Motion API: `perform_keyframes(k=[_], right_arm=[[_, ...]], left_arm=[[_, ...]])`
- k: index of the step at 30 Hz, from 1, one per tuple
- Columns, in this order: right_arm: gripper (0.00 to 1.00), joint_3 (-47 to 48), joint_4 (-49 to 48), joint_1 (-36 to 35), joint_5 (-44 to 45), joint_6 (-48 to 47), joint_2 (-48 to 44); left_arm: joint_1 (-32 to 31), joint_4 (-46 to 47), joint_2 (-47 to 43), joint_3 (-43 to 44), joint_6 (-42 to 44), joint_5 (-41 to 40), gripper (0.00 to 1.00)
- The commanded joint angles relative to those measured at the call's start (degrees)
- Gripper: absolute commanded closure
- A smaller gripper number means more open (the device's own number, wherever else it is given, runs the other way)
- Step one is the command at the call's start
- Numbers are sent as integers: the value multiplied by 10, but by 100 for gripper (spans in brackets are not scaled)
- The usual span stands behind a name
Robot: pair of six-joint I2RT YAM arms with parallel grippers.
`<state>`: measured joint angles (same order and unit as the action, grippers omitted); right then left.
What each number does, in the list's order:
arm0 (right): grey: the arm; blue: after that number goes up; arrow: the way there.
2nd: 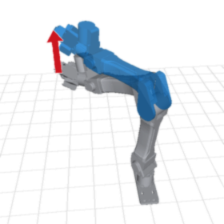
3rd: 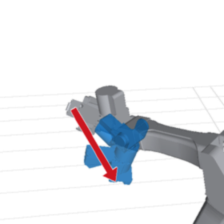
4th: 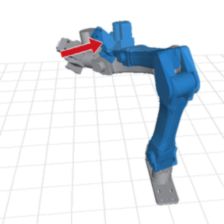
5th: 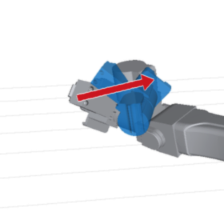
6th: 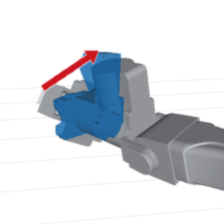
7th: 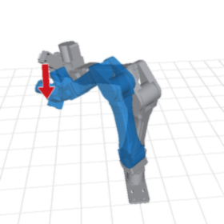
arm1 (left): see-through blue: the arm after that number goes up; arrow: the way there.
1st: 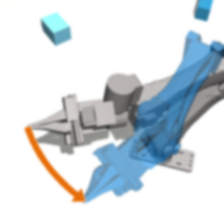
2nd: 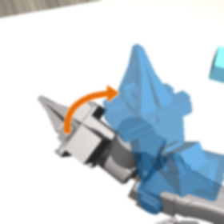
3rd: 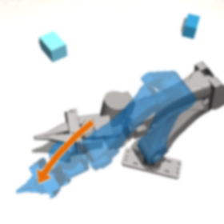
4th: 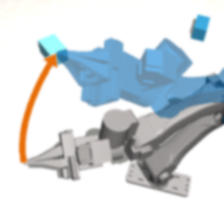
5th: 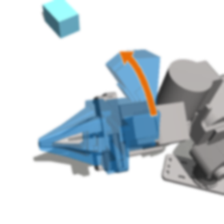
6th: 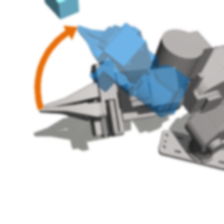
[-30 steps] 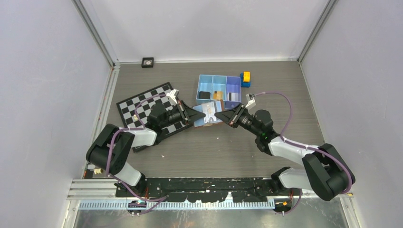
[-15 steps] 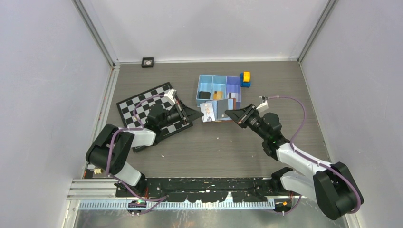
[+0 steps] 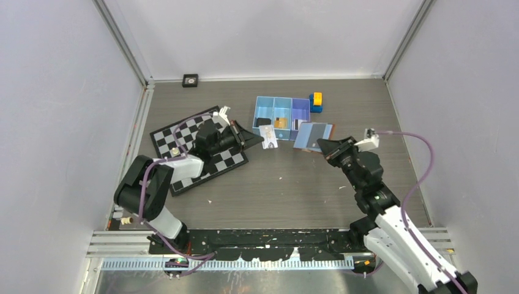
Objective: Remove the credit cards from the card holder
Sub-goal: Remove the credit card from the card holder.
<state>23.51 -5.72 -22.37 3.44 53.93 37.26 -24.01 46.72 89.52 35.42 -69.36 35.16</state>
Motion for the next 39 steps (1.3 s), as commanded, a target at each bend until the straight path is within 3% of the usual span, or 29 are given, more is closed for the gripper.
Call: perform_keyframes(k=[1,5,12,20,27,31,39], right_arm=[[99,70,134,1,125,-77,-79],[99,107,190,1,153,-110,-100],[99,108,199,1,159,-118,-122],[100,100,190,2,155,-114,-134],[100,99,187,2,149,-110,-128],[100,98,185,2,145,-109,-124],[100,78,122,1,84,-103,-90]], left_arm=[[-15,-67,48,85,35,-21,100],[-47,-159,108,185,50,-32,100],[-82,-339,213,389,115,-90,100],[-90,-398,348,552,101,-92,100],[-98,-560,435,728,148,-130,100],[-100,-629,454,787,173,-147,80],[-100,-654,340,740,220,-166,62]])
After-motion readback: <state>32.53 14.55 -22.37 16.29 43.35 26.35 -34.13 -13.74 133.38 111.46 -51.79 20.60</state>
